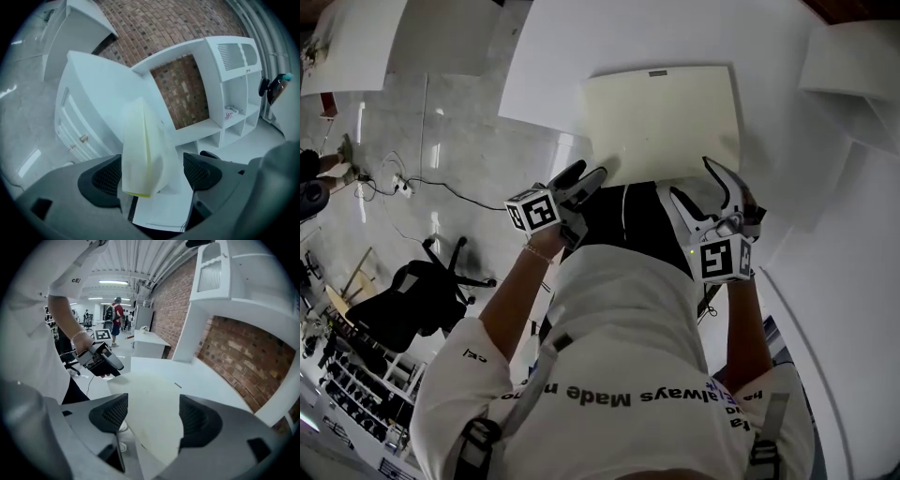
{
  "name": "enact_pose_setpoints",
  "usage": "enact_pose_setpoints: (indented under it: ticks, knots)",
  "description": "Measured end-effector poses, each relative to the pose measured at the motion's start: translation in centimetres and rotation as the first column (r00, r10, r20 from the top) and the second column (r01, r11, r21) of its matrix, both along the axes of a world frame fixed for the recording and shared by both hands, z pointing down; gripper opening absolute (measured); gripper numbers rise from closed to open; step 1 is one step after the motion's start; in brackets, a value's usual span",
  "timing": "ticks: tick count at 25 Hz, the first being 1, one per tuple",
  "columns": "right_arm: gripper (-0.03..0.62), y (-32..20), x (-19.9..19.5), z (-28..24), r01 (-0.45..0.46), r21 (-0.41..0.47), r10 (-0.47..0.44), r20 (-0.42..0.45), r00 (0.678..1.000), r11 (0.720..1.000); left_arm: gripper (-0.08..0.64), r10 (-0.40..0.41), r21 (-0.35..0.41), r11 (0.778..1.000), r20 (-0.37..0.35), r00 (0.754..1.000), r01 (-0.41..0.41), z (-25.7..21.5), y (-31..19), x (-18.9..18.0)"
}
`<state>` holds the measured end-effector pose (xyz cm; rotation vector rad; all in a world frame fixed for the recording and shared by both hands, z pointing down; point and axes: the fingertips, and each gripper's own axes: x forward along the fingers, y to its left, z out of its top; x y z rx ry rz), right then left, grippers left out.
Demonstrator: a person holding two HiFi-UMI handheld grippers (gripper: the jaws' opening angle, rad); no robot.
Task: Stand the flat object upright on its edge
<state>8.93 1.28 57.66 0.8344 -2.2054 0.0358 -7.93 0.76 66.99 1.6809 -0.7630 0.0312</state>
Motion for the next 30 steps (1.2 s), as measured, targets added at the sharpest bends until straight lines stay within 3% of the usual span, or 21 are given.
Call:
enact_pose_setpoints:
  ticks: [6,12,16,17,19,30]
  knots:
    - [0.302,1.2,0.6,4.9,0.039,-0.071,-0.044,-0.069,0.997,0.997,0.382,-0.025,-0.1,0.995,-0.121,0.992,0.013,2.6,2.1,1.3]
    - [0.305,1.3,1.4,9.3,0.084,-0.091,-0.099,-0.172,0.98,0.992,0.38,-0.039,-0.094,0.995,-0.161,0.986,0.024,4.0,1.8,2.1]
    - [0.304,1.2,1.9,10.7,0.114,-0.037,-0.119,-0.23,0.966,0.993,0.369,-0.024,-0.076,0.997,-0.176,0.984,0.011,3.9,2.0,2.5]
    - [0.304,1.2,1.9,10.7,0.115,-0.025,-0.117,-0.23,0.966,0.993,0.327,-0.021,-0.066,0.998,-0.178,0.984,0.009,3.8,2.0,2.5]
    - [0.302,1.4,1.8,10.8,0.116,-0.019,-0.117,-0.221,0.968,0.993,0.316,-0.016,-0.056,0.998,-0.168,0.986,0.007,3.5,2.1,2.4]
    - [0.302,-0.2,1.2,8.4,0.061,-0.03,-0.063,-0.076,0.995,0.998,0.307,-0.036,0.039,0.999,-0.037,0.999,0.038,-2.0,-0.8,1.5]
